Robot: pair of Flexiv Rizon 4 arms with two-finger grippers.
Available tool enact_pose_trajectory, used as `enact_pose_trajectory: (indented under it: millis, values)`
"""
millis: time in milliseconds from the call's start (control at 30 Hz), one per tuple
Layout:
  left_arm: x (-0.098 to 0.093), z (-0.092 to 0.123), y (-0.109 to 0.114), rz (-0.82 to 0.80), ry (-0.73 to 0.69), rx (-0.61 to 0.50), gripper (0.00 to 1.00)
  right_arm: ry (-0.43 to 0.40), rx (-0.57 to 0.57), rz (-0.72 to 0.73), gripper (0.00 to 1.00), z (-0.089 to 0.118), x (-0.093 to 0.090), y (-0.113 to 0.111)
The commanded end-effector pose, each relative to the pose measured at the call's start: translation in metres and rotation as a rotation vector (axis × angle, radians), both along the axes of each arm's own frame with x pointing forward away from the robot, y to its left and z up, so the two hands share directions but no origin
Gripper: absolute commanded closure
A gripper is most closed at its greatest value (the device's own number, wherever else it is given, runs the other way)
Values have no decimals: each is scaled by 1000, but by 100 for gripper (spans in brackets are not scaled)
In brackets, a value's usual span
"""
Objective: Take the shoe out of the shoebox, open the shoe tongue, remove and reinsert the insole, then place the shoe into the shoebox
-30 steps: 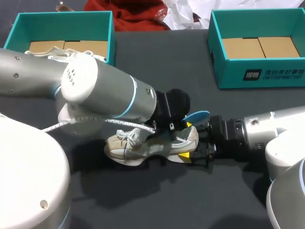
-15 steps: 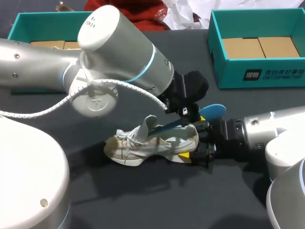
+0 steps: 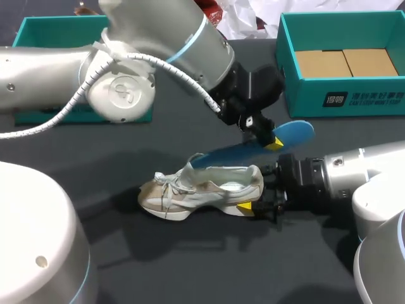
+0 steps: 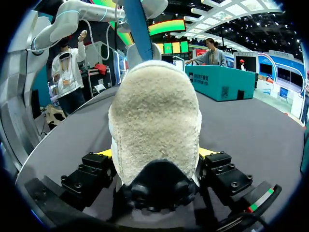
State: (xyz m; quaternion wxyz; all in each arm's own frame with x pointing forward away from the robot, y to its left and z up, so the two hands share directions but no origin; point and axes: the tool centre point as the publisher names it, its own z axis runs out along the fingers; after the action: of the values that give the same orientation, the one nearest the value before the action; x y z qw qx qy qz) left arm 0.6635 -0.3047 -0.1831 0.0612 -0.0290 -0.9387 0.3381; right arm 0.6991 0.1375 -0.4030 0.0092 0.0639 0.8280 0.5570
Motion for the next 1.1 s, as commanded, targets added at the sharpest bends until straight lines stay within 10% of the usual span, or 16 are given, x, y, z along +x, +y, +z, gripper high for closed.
enact_pose_trajectory:
  millis: [33,367,733,1100]
  values:
    - [-1,3,7,0,-2,-3,100,0,-3,-2,100,1,-1,1]
    - [-5,3,11,14,27,-44,100,0,-3,-2,100,1,-1,1]
    - [-35,80,60,135,11,-335,100,0,-3,-2,100,1,-1,1]
    - [-35,80,60,135,11,-335,100,0,-3,-2,100,1,-1,1]
